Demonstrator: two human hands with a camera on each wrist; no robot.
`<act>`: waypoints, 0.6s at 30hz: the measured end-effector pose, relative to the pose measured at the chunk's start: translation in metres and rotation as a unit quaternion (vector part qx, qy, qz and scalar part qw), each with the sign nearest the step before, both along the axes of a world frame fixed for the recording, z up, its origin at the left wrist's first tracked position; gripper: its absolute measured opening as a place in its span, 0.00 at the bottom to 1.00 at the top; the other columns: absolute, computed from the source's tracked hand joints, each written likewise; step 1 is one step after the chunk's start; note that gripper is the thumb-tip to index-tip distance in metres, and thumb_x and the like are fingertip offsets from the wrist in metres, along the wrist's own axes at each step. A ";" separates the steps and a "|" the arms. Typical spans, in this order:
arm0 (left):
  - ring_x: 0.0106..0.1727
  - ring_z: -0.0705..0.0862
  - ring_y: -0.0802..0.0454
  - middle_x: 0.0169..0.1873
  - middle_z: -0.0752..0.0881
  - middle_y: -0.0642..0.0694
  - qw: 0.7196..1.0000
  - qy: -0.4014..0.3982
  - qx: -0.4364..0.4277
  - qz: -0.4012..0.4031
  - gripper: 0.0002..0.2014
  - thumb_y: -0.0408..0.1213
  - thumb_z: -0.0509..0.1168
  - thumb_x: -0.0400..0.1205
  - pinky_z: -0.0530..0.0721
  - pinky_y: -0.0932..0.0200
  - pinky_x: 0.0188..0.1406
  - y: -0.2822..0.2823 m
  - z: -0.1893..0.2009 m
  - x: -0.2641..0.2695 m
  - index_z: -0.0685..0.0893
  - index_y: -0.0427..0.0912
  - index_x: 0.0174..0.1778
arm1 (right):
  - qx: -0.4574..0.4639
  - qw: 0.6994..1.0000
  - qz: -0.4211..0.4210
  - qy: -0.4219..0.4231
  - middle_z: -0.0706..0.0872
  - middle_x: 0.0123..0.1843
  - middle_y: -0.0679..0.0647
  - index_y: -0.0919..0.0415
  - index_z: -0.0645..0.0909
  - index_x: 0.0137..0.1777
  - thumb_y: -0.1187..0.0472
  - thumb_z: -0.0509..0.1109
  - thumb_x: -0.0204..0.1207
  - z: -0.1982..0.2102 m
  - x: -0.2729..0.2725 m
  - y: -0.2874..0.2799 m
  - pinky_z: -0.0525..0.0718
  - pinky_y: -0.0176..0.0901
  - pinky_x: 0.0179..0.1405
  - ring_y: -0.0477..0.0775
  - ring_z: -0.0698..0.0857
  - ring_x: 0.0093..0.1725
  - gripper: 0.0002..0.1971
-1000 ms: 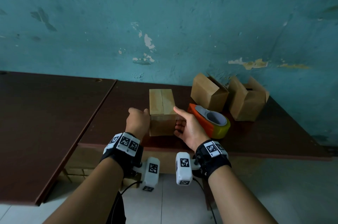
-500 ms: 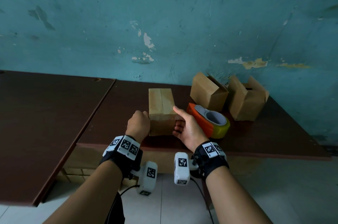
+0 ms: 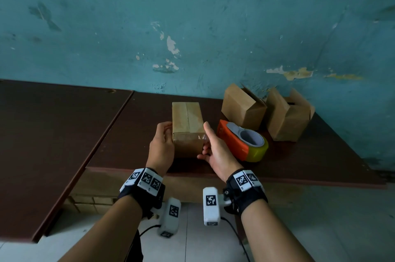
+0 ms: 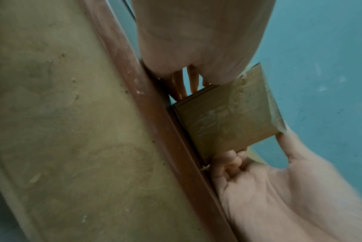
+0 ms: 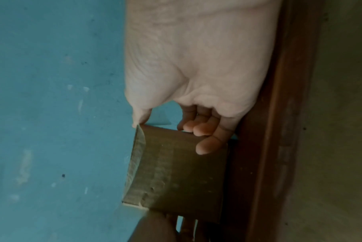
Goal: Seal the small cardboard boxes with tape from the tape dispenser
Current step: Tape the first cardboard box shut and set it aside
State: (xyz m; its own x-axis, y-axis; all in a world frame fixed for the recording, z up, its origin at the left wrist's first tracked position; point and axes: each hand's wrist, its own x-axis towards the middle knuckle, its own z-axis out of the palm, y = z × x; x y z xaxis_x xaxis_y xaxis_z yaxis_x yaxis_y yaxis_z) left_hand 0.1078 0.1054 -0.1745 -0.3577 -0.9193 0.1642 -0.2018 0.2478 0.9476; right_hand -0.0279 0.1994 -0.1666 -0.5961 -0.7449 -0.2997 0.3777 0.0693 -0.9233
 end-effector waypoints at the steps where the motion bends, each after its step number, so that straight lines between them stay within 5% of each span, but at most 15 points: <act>1: 0.60 0.82 0.52 0.56 0.84 0.55 1.000 0.004 0.004 -0.003 0.14 0.39 0.52 0.95 0.78 0.54 0.59 0.000 0.001 0.000 0.79 0.50 0.72 | 0.015 1.000 0.001 0.015 0.74 0.30 0.48 0.56 0.87 0.61 0.35 0.68 0.86 0.000 0.001 -0.002 0.88 0.47 0.39 0.45 0.77 0.31 0.24; 6: 0.64 0.84 0.50 0.56 0.84 0.58 0.999 0.021 0.020 -0.018 0.13 0.41 0.51 0.95 0.83 0.46 0.67 -0.005 -0.004 -0.001 0.78 0.53 0.71 | 0.099 0.985 0.030 0.140 0.77 0.36 0.47 0.50 0.75 0.75 0.33 0.53 0.91 0.001 0.006 -0.004 0.92 0.53 0.49 0.42 0.83 0.19 0.26; 10: 0.65 0.84 0.50 0.57 0.84 0.61 0.999 0.024 0.027 -0.026 0.13 0.42 0.51 0.95 0.84 0.39 0.69 -0.006 -0.007 0.000 0.77 0.57 0.70 | 0.093 0.973 0.013 0.213 0.83 0.55 0.60 0.54 0.73 0.72 0.42 0.51 0.95 -0.002 0.011 -0.002 0.87 0.39 0.29 0.54 0.90 0.39 0.19; 14: 0.65 0.84 0.51 0.57 0.84 0.60 0.999 0.024 0.030 -0.033 0.13 0.41 0.52 0.95 0.84 0.38 0.70 -0.006 -0.006 0.002 0.78 0.56 0.72 | 0.056 0.964 -0.023 0.259 0.84 0.49 0.54 0.71 0.75 0.75 0.58 0.56 0.95 -0.010 0.014 0.004 0.89 0.50 0.42 0.58 0.88 0.45 0.19; 18: 0.64 0.84 0.55 0.59 0.85 0.61 0.998 0.038 0.037 -0.039 0.14 0.42 0.52 0.95 0.85 0.41 0.69 -0.004 -0.007 0.005 0.80 0.58 0.71 | 0.054 0.972 0.020 0.226 0.80 0.67 0.62 0.56 0.75 0.65 0.53 0.51 0.97 -0.001 0.017 0.003 0.89 0.41 0.33 0.62 0.86 0.58 0.12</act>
State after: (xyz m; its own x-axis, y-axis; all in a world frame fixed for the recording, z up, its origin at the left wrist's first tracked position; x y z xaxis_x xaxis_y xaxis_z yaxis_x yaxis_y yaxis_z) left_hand 0.1127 0.1018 -0.1816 -0.4177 -0.8998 0.1258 -0.1120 0.1884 0.9757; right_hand -0.0104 0.2023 -0.1677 -0.6568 -0.7484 -0.0923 -0.0696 0.1821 -0.9808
